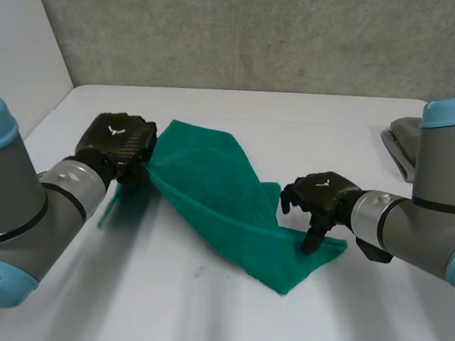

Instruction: Fold the laundry.

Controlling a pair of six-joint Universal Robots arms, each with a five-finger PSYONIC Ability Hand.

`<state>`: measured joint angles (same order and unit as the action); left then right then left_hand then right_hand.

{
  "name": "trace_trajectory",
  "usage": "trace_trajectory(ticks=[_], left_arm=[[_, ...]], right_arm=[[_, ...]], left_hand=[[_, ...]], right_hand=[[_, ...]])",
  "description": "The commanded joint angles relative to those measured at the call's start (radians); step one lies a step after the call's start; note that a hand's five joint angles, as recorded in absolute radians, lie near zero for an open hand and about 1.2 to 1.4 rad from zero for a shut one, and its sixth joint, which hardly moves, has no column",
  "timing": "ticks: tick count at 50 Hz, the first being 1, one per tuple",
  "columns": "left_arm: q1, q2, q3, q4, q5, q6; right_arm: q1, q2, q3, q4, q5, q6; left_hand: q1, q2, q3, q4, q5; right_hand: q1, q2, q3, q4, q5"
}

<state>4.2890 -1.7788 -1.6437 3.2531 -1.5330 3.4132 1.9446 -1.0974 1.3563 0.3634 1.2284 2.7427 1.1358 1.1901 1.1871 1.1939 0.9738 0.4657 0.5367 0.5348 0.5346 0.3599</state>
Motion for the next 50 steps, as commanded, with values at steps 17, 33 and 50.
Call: trace_trajectory(ticks=[17, 33, 50], left_arm=[[0.003, 0.018, 0.021, -0.009, 0.001, 0.001], [0.005, 0.107, 0.030, 0.000, 0.002, 0.006], [0.071, -0.257, 0.706, 0.167, -0.009, 0.164]], right_arm=[[-0.098, 0.014, 0.078, -0.001, -0.055, 0.057], [-0.058, 0.140, 0.058, -0.128, -0.067, 0.164], [-0.044, 0.004, -0.482, -0.438, 0.140, 0.095]], left_hand=[[0.260, 0.206, 0.209, 0.202, 0.248], [0.260, 0.206, 0.209, 0.202, 0.248], [0.260, 0.206, 0.209, 0.202, 0.248]], right_hand=[[0.027, -0.044, -0.042, -0.042, -0.041], [0.927, 0.856, 0.858, 0.858, 0.858], [0.931, 0.860, 0.862, 0.862, 0.862]])
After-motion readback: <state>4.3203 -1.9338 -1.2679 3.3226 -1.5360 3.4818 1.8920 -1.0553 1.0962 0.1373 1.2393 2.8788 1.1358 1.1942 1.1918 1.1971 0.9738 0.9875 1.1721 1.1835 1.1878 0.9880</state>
